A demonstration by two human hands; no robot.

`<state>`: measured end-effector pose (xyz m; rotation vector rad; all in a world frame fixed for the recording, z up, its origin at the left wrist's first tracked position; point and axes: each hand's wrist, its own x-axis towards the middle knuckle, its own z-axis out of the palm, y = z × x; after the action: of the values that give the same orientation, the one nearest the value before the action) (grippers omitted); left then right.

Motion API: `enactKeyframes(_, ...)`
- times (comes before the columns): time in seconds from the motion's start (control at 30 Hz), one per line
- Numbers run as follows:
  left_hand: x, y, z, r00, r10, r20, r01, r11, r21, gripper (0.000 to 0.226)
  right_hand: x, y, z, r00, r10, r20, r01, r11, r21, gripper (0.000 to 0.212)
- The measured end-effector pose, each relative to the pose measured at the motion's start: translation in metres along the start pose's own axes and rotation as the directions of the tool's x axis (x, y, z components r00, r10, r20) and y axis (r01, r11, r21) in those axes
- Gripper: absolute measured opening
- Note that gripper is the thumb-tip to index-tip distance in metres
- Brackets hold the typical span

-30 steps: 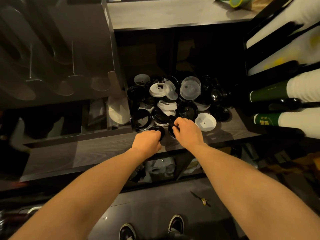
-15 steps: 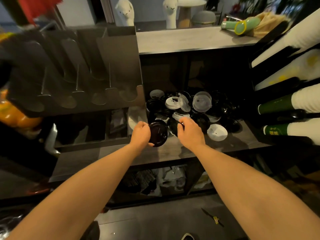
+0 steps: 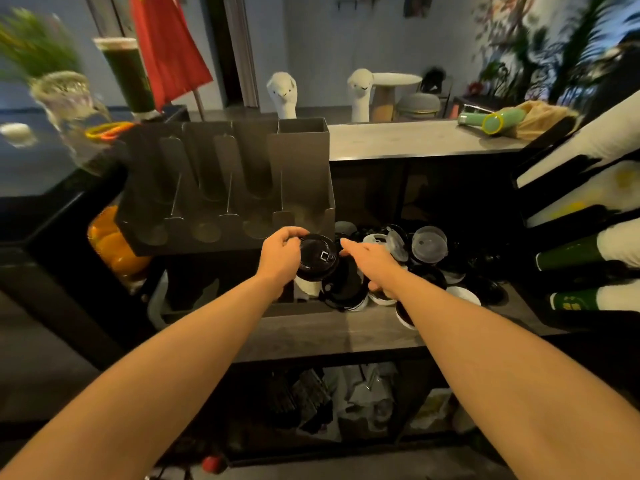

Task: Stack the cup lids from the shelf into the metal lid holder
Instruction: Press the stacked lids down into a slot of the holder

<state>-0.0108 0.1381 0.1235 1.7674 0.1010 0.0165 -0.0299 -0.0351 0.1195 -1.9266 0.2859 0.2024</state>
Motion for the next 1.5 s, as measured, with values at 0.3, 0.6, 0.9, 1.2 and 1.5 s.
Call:
enactKeyframes(0.3,-0.01,0.007,-0.013,0.922,0.242,0.303,-0.375,0.754,0.539,0.093,-0.006,-0.016,0.004,0.999,-0.039,0.017,0.039,0.999,0.028,0.04)
enactKeyframes(0.6,0.012,0.03,-0.025,0.83,0.399,0.389,-0.547,0.45,0.706,0.08,0.005,-0.04,-0.01,0.978,-0.208,-0.022,0.204,0.971,-0.122,0.033)
enactKeyframes(0.9,0.064,0.07,-0.033,0.867,0.377,0.325,-0.435,0.256,0.864,0.073,0.024,-0.082,-0.04,0.926,-0.299,0.231,0.373,0.819,-0.435,0.064)
enactKeyframes(1.2,0.091,0.075,-0.002,0.859,0.187,0.477,-0.409,-0.31,0.858,0.062,0.055,-0.114,-0.017,0.92,-0.066,0.386,0.38,0.388,-0.84,0.073)
enactKeyframes(1.5,0.111,0.06,0.016,0.893,-0.13,0.432,-0.448,-0.361,0.818,0.054,0.073,-0.105,0.012,0.895,0.095,0.435,0.416,0.17,-0.893,0.052)
